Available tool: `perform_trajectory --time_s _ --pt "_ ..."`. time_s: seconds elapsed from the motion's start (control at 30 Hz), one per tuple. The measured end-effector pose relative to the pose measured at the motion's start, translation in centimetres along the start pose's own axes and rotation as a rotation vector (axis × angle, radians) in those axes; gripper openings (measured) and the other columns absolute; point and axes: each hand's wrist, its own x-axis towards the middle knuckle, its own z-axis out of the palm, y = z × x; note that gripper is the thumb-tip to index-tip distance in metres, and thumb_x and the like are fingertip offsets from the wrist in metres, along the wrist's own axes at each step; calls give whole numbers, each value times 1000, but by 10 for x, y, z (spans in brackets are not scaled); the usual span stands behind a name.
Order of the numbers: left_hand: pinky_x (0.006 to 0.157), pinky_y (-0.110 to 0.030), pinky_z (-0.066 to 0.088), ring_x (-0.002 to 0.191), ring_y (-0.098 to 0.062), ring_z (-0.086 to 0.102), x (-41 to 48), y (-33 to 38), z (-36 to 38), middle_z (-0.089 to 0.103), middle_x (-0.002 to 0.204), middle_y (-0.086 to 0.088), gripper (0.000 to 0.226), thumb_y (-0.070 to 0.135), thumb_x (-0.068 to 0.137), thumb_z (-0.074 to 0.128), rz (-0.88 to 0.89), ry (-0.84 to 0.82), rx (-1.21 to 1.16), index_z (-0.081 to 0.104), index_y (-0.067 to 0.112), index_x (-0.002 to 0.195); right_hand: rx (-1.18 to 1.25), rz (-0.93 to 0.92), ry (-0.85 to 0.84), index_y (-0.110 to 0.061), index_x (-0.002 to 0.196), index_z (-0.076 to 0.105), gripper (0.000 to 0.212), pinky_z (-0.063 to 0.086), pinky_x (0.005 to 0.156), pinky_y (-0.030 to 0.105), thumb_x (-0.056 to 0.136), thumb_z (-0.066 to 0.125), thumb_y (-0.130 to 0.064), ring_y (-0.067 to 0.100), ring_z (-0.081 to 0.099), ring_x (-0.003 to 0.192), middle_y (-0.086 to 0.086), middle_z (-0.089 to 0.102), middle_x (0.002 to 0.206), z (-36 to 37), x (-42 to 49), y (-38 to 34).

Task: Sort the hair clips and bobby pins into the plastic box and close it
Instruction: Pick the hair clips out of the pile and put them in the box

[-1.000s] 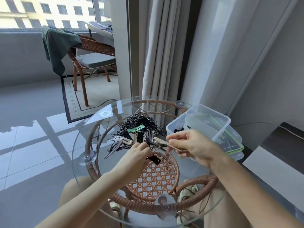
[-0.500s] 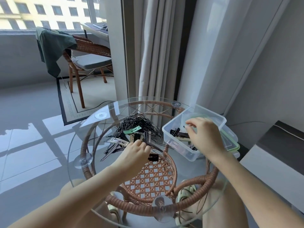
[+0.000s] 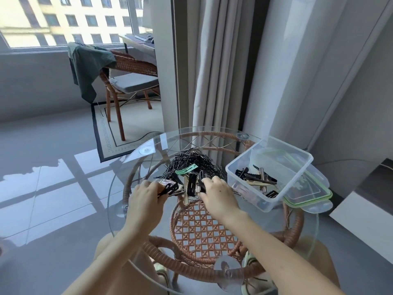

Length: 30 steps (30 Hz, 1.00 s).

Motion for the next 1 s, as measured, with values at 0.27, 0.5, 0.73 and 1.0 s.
perform_trajectory --time_s 0.27,0.5,0.73,1.0 --pt "60 -25 29 70 -16 45 -1 -7 4 64 86 -8 10 13 89 54 17 -36 24 61 6 86 190 95 16 -8 105 64 19 40 70 24 88 58 -15 20 53 79 11 59 100 -5 -7 5" --pt "57 -25 29 67 -18 45 -2 -6 -2 58 79 -5 5 6 85 55 63 -76 68 58 8 88 360 199 55 -16 92 72 19 38 44 12 78 62 -6 6 53 57 -2 64 70 -18 -26 14" --pt "48 -20 31 56 -15 45 0 -7 -1 57 67 -2 20 -8 82 51 113 -63 164 57 10 86 382 124 37 -19 93 74 19 46 53 15 80 63 -11 13 64 64 -2 70 70 -65 -40 15" --pt "45 -21 27 57 -15 46 18 7 -36 52 61 1 13 3 79 57 41 -147 229 57 13 70 396 188 128 -24 82 75 18 45 57 18 74 69 -9 4 63 64 -11 69 68 -132 -39 61"
